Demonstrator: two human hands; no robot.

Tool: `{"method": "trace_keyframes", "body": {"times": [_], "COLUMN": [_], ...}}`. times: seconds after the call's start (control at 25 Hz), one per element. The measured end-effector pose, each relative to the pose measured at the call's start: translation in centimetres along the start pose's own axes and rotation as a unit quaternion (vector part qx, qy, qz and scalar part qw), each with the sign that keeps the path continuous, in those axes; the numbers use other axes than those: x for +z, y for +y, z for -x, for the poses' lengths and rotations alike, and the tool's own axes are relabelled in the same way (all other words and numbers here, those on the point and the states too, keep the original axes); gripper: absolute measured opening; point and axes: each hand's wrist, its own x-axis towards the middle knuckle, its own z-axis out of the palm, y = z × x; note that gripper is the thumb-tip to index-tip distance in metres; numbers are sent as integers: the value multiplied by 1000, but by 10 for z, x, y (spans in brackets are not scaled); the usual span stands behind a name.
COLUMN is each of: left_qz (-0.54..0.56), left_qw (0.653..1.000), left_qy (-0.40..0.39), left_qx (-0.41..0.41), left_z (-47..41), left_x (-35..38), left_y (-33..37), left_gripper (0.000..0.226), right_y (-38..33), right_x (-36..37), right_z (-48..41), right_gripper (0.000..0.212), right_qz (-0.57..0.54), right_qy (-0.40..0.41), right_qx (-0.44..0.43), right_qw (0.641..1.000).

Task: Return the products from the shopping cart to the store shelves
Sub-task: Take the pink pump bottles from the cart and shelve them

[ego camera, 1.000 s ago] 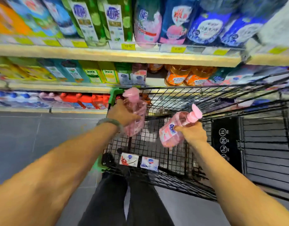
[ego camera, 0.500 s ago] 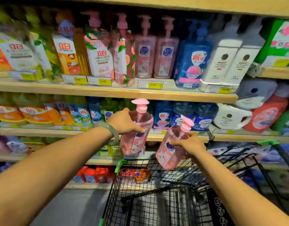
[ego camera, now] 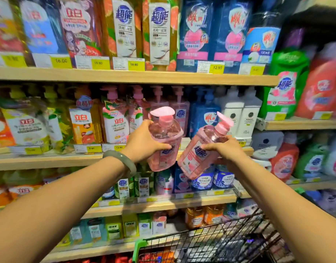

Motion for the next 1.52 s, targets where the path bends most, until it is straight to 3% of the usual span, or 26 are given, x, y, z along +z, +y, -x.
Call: {"method": "trace_keyframes", "body": {"times": [0.24, 0.4, 0.48, 0.56, 0.68, 1.0, 1.28, 1.52], "left_qz": [155, 134, 80, 64, 20, 10, 4, -70], "left_qw": [982, 980, 985, 986, 988, 997, 994, 988], "left_qy": [79, 102, 85, 45, 7, 36, 75, 128], "left_qx": [73, 107, 129, 144, 152, 66, 81, 50], "left_z": [-24, -41, -43, -41, -51, -90, -96, -100], "left_x": [-13, -7, 3, 17, 36, 40, 52, 53], "left_y": [9, 0, -5, -13, -30, -36, -34, -22], "left_gripper": [79, 77, 63, 58, 60, 92, 79, 77], "right_y": [-41, -57, -55, -44, -27, -29, -42, -60], "right_x": [8, 24, 37, 51, 65, 77, 74, 82], "right_z": [-7, -22, -31, -42, -65, -79, -96, -103], "right_gripper": [76, 78, 75, 87, 101, 86, 63, 65], "right_qz": [-55, -80, -89, -85, -33, 56, 217, 336], "right_qy": [58, 95, 101, 113, 109, 134, 131, 130], "right_qx": [-72, -137, -151, -159, -171, -175, -206, -186], "right_qw": [994, 983, 979, 977, 979, 974, 945, 914]}}
